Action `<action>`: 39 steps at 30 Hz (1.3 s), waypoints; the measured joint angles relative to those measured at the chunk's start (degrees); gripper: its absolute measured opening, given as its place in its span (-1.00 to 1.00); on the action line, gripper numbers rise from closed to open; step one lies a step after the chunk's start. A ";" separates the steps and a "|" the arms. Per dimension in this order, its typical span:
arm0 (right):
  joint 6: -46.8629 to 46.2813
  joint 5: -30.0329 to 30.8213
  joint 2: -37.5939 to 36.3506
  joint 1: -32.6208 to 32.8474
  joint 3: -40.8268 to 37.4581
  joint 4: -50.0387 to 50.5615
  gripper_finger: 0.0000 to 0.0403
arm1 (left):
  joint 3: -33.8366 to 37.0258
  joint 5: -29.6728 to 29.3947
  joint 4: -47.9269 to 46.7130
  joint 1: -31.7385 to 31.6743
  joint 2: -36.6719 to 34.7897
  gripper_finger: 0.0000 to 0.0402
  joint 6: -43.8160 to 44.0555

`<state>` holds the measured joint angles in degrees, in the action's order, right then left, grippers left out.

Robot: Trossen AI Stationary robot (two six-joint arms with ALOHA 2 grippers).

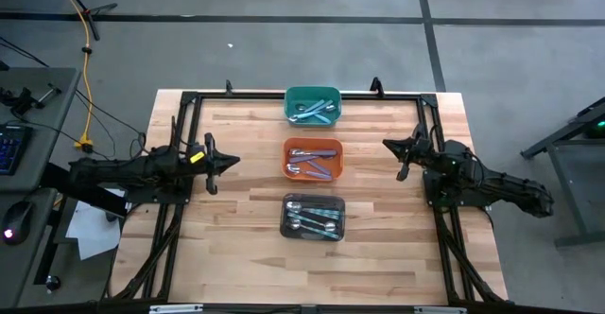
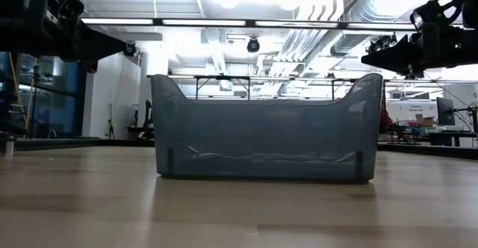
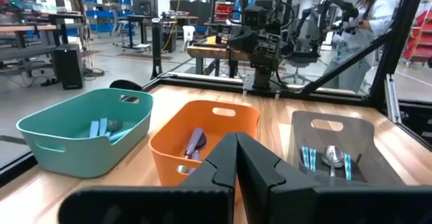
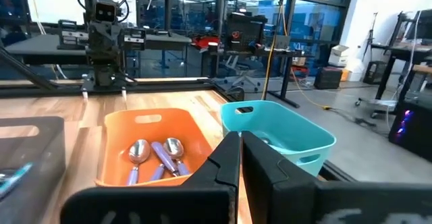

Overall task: Sort silverware by color (type)
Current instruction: Return to Home Position

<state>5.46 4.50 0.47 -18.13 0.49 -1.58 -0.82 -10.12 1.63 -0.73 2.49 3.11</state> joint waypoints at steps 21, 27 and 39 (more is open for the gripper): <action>2.14 5.90 0.00 0.00 -0.02 -1.03 -1.00 | 0.00 -0.94 0.34 0.00 0.29 -1.00 4.20; 2.12 5.85 0.00 0.00 -0.02 -1.02 -1.00 | 0.00 -0.94 0.32 0.00 0.29 -1.00 4.22; 2.12 5.83 0.00 0.00 -0.02 -1.03 -1.00 | 0.00 -0.95 0.30 0.00 0.29 -1.00 4.24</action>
<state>7.57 10.33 0.47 -18.13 0.47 -2.61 -0.82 -11.07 1.93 -0.73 2.79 7.35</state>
